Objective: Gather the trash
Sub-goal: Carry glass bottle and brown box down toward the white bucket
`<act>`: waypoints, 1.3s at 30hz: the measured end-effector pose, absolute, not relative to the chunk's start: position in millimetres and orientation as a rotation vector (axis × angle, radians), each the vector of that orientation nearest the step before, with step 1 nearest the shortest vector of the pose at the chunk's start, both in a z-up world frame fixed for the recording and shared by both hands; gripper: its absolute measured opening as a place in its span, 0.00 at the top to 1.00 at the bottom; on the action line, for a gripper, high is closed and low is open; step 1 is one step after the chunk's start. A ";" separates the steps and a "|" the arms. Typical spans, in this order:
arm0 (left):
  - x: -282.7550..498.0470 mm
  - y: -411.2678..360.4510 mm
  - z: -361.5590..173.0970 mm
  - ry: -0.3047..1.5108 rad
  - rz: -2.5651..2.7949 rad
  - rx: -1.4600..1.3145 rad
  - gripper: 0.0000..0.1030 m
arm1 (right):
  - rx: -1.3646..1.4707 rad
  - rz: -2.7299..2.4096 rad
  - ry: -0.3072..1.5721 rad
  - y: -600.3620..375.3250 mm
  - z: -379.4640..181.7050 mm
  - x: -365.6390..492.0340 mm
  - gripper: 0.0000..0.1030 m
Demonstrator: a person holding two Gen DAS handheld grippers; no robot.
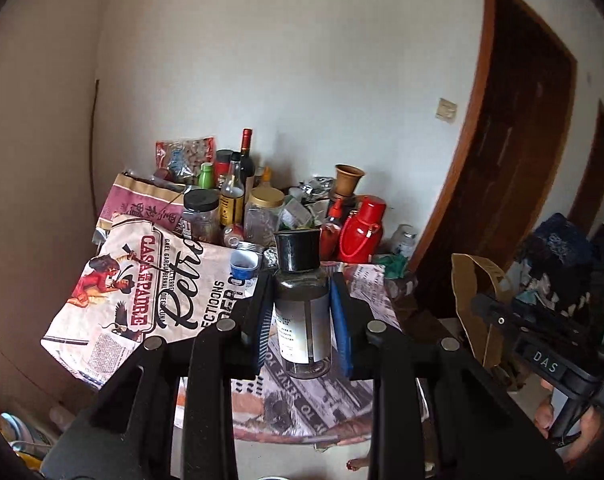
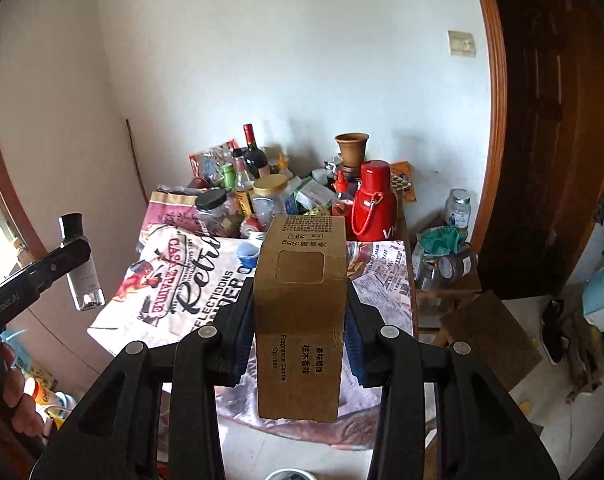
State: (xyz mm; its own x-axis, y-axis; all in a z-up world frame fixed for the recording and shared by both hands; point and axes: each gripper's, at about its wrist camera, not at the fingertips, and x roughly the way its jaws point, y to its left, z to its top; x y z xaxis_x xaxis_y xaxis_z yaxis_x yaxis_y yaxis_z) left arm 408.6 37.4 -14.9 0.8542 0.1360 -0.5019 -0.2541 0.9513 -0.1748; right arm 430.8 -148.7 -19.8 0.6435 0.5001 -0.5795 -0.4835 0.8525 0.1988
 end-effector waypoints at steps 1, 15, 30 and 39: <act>400.8 38.7 -14.6 0.506 0.196 -0.233 0.74 | 0.028 0.553 0.661 -146.6 -18.2 420.0 0.65; 259.1 61.4 -37.3 0.573 0.036 -0.181 0.74 | 0.094 0.428 0.714 -124.7 -31.4 274.0 0.65; 225.4 56.8 -126.4 0.814 0.009 -0.216 0.74 | 0.077 0.430 0.920 -116.4 -93.2 237.8 0.65; 240.9 34.1 -217.8 0.998 0.052 -0.248 0.74 | 0.029 0.477 1.064 -126.7 -179.2 248.7 0.65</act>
State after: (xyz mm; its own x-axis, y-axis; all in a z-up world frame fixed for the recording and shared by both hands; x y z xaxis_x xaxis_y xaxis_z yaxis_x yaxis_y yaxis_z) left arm 240.9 34.1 -217.8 0.5432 -0.0702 -0.8367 -0.1563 0.9706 -0.1829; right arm 248.7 -126.7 -179.2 0.3936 0.3901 -0.8324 -0.3623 0.8980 0.2496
